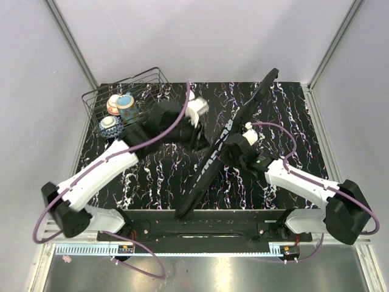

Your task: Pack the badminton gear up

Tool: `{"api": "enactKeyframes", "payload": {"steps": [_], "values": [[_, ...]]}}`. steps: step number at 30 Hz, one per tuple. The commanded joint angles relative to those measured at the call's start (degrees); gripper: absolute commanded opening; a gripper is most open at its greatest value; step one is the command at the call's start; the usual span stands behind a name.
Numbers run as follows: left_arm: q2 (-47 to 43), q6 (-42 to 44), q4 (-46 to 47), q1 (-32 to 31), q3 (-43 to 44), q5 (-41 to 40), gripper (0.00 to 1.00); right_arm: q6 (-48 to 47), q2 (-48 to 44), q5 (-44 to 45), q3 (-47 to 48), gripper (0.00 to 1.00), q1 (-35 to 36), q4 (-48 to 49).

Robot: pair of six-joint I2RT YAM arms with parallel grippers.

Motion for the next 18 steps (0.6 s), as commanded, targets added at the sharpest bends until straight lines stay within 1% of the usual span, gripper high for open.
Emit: {"api": "enactKeyframes", "payload": {"steps": [1,2,3,4,5,7,9,11,14,18], "values": [[-8.21,6.09,-1.04,-3.97,-12.38,3.42,0.39,-0.38,-4.58,4.32,2.74,0.0,-0.52,5.06],[-9.35,6.01,-1.22,-4.49,-14.58,3.61,0.43,-0.73,-4.85,4.15,2.83,0.0,-0.61,4.8],[-11.54,5.83,-1.3,-5.54,-18.43,3.69,0.49,-0.99,-5.11,3.62,3.18,0.0,-0.7,4.27],[-12.34,5.57,-1.31,-6.16,-20.03,3.61,0.55,-1.52,-5.55,3.18,3.27,0.0,-0.87,3.92],[-13.05,5.57,-1.31,-6.78,-21.27,3.78,0.57,-1.61,-5.73,2.74,3.27,0.0,-1.22,3.57],[-14.28,5.57,-1.13,-9.24,-23.73,3.08,0.58,-1.79,-6.34,1.95,3.36,0.0,-1.58,3.04],[-13.59,6.62,-1.65,-12.21,-24.18,1.16,0.51,-2.05,-6.78,1.25,3.27,0.0,-2.19,2.77],[-12.62,8.02,-2.01,-13.9,-24.09,0.18,0.43,-2.49,-7.05,0.72,3.36,0.0,-2.54,2.42],[-10.69,8.9,-1.92,-15.75,-24.09,-2.45,0.44,-2.93,-7.49,-0.25,3.71,0.0,-3.16,1.98],[-7.7,9.43,-2.01,-17.15,-23.04,-4.13,0.54,-3.28,-8.54,-0.34,3.36,0.0,-3.16,1.72]]}}
